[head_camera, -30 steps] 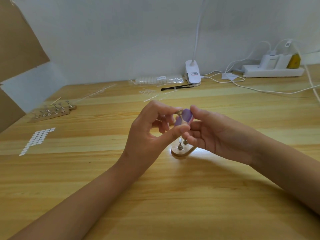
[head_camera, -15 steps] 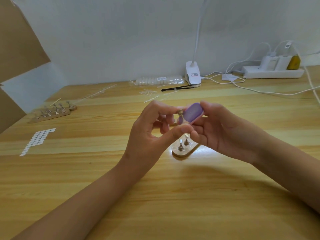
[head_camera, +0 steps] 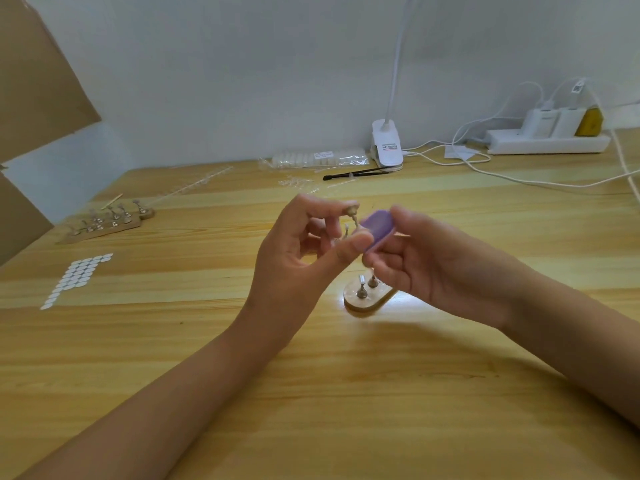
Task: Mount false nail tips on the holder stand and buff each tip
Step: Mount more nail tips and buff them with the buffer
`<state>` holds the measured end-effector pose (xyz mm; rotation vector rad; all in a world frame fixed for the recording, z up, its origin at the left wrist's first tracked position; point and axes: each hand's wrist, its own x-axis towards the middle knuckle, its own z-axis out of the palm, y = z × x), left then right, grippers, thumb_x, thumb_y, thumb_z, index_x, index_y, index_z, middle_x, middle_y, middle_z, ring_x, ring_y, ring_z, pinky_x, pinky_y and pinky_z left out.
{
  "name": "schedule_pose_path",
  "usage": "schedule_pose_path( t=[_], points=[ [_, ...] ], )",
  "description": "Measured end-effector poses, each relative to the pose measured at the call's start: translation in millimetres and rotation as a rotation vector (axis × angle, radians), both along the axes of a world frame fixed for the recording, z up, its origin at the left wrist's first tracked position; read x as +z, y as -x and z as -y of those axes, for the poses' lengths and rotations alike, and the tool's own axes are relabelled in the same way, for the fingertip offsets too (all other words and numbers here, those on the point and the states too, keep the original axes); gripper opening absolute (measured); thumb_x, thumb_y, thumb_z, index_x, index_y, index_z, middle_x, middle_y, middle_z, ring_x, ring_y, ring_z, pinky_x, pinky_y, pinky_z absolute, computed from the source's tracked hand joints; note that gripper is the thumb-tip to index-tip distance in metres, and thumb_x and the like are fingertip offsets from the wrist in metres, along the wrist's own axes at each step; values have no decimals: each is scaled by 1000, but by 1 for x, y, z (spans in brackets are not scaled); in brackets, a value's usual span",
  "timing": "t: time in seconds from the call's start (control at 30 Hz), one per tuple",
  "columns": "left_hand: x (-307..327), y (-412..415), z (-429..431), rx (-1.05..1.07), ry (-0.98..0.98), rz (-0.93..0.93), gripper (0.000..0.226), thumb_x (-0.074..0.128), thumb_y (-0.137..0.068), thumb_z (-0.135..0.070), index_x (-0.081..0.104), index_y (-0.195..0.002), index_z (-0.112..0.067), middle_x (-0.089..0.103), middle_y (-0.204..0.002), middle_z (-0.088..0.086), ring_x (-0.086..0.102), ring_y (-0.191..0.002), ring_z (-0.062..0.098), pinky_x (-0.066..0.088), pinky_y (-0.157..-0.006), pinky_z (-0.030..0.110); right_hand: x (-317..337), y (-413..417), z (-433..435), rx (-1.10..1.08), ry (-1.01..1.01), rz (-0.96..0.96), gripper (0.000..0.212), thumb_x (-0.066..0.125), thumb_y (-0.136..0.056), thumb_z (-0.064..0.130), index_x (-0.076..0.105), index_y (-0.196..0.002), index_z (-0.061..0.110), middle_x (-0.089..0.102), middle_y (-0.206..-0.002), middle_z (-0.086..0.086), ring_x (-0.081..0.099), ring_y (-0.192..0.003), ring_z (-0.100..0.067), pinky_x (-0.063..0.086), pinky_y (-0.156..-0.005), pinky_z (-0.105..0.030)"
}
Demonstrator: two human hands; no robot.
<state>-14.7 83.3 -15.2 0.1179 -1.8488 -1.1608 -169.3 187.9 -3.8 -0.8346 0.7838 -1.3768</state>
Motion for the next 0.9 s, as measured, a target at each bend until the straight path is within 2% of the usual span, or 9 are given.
schedule_pose_path(
  t=[0.07, 0.17, 0.3, 0.4, 0.53, 0.67, 0.77, 0.9],
  points=[
    [0, 0, 0, -3, 7, 12, 23, 74, -81, -34, 66, -96, -48, 59, -83, -15, 56, -77, 2, 49, -75, 17, -1, -3, 0, 7, -12, -47, 30, 73, -83, 40, 74, -102, 16, 67, -95, -6, 66, -85, -10, 57, -81, -20],
    [0, 0, 1, 8, -5, -13, 22, 73, -81, -34, 65, -95, -49, 59, -83, -17, 55, -77, -1, 47, -73, 14, 0, -4, -2, 13, 38, 48, 39, 81, -74, 43, 75, -101, 15, 69, -93, -5, 67, -84, -10, 56, -79, -19],
    [-1, -1, 4, 15, 8, -2, 22, 74, -81, -33, 66, -96, -46, 60, -84, -16, 54, -76, 0, 47, -73, 14, 4, -6, -2, -71, 38, -71, 30, 72, -81, 42, 75, -97, 17, 66, -91, -5, 64, -82, -10, 57, -79, -19],
    [-1, 0, 4, 28, -3, 11, 21, 74, -80, -35, 65, -95, -47, 60, -84, -16, 55, -77, 2, 48, -75, 17, 7, -5, -2, -86, 67, -3, 36, 80, -74, 46, 76, -95, 17, 67, -92, -3, 64, -82, -9, 56, -79, -18],
    [-3, 0, 3, 34, 22, 34, 21, 74, -81, -34, 66, -99, -40, 59, -83, -17, 54, -75, 0, 47, -73, 15, 6, -6, -2, -146, 30, -141, 29, 73, -80, 43, 75, -91, 17, 64, -87, -3, 63, -78, -9, 56, -78, -18],
    [-4, 1, 3, 69, 20, 43, 20, 74, -81, -36, 65, -99, -36, 59, -82, -17, 53, -74, 1, 48, -73, 17, 8, -4, -2, -116, 44, -16, 36, 79, -74, 48, 75, -91, 16, 64, -86, -2, 61, -78, -8, 55, -76, -17],
    [-5, 1, 2, 87, 55, 71, 22, 74, -81, -35, 65, -101, -32, 59, -82, -15, 54, -73, 3, 48, -73, 19, 8, -4, -1, -119, 11, -164, 31, 67, -82, 47, 73, -89, 16, 62, -83, 0, 59, -75, -8, 55, -75, -17],
    [-3, -1, 3, 119, 146, 68, 23, 74, -82, -32, 65, -103, -25, 59, -82, -8, 55, -72, 7, 47, -71, 17, 9, -2, -2, -133, 15, -168, 32, 73, -81, 50, 74, -86, 18, 60, -80, -1, 58, -71, -8, 55, -70, -18]
  ],
)
